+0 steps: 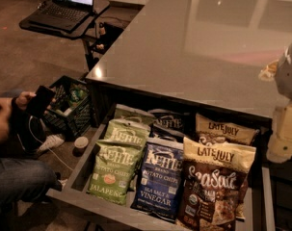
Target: Pick brown chip bag from top drawer and place on counter
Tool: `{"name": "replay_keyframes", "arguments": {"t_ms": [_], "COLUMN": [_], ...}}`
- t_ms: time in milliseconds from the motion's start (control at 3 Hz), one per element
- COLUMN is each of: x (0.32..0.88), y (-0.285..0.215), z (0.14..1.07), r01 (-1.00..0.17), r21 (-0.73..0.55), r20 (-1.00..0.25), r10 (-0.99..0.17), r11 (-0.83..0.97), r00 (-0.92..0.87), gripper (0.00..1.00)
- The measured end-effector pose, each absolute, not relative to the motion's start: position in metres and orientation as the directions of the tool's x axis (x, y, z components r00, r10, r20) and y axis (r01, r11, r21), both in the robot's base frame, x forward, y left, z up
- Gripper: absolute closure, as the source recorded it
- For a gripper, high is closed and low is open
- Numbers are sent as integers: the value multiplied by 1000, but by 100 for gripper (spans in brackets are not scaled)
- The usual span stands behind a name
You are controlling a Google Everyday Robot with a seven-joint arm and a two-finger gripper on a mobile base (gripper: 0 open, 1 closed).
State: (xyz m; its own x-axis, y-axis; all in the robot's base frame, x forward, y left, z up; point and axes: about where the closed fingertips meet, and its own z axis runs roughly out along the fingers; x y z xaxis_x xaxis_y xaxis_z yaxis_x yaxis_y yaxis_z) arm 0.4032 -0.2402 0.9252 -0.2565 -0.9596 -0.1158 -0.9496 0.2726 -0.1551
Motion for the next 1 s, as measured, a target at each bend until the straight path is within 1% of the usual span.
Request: {"name": "replay_keyframes", "arguments": {"t_ms": [333,667,1000], "x": [391,390,380], "y": [-229,-229,-212], "z": [907,906,887], "r01": [-965,-965,-975], "r21": [-92,-91,-54], "r20": [-114,-114,-131], "r10": [-966,-966,-969], "r11": [245,245,217], "r00": [-234,-234,-209], "gripper": [0,0,0]}}
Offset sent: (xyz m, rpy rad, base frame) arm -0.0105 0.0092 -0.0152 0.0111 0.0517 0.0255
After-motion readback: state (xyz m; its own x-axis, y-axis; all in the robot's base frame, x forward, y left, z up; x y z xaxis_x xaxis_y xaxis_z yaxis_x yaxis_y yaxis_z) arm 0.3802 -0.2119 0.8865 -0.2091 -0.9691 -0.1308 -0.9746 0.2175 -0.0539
